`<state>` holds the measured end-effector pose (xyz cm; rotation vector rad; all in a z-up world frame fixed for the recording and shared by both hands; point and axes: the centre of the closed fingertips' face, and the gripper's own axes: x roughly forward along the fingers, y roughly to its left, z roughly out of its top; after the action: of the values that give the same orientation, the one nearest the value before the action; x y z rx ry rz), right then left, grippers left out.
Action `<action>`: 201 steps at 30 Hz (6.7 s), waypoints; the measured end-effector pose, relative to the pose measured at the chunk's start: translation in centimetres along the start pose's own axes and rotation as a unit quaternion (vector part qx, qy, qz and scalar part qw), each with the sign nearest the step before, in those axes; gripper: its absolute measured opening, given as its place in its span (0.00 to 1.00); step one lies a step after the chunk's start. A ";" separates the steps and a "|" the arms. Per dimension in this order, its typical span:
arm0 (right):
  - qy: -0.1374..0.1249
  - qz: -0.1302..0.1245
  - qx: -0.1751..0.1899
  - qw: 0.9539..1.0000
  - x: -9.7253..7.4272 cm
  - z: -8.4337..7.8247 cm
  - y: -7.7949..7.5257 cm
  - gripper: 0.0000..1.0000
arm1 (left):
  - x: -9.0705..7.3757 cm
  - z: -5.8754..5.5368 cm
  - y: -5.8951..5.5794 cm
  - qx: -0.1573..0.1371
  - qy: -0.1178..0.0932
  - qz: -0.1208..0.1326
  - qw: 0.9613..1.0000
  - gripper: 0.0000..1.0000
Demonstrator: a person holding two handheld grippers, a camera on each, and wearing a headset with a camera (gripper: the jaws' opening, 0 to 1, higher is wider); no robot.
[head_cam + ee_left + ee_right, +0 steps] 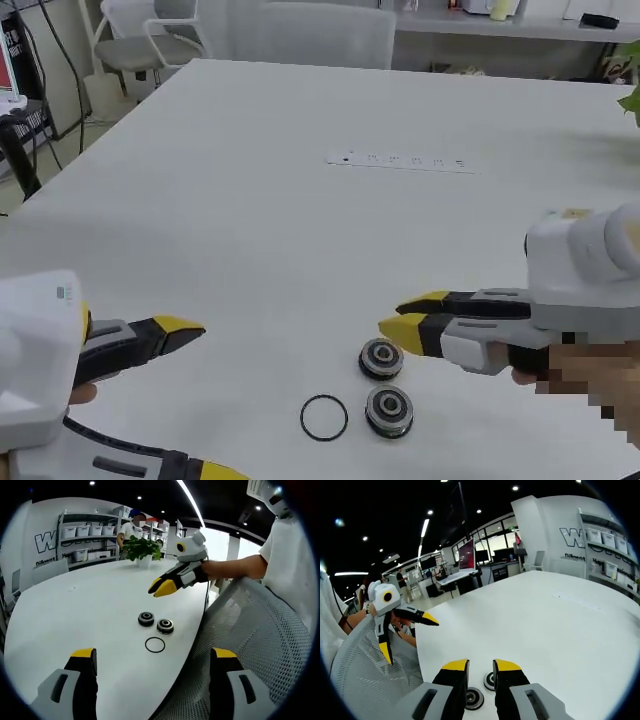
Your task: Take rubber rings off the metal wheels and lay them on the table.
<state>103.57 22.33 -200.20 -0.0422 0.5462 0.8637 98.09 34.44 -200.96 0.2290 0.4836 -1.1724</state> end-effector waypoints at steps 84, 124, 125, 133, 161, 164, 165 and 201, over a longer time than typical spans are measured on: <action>0.173 0.083 -0.105 0.976 0.5 -9.5 1.6 0.21 | 13.1 3.6 -3.5 0.138 0.014 -0.134 0.981 0.32; 0.173 0.088 -0.155 0.969 0.3 -9.8 1.2 0.09 | 13.9 1.2 -3.5 0.152 0.045 -0.125 0.979 0.08; 0.174 0.088 -0.158 0.968 0.3 -9.8 1.2 0.08 | 13.9 1.2 -3.5 0.151 0.045 -0.125 0.980 0.08; 0.175 0.079 -0.167 0.967 0.3 -9.7 0.8 0.00 | 13.8 1.2 -3.4 0.147 0.041 -0.126 0.980 0.08; 0.144 0.066 0.054 0.986 -0.4 -8.2 0.5 0.00 | 13.9 1.1 -3.3 0.146 0.035 -0.129 0.980 0.08; 0.145 0.065 0.049 0.986 -0.3 -8.1 0.5 0.00 | 13.9 1.2 -3.3 0.148 0.033 -0.129 0.980 0.08; 0.145 0.066 0.049 0.986 -0.3 -8.1 0.6 0.00 | 13.9 1.2 -3.3 0.148 0.033 -0.129 0.980 0.08; 0.129 0.081 0.057 0.987 -0.3 -7.4 1.3 0.00 | 14.0 1.1 -3.4 0.152 0.036 -0.130 0.979 0.08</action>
<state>99.23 21.13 -206.16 -0.0061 0.8508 0.9910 99.48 21.14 -206.41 0.4842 0.4046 -1.4973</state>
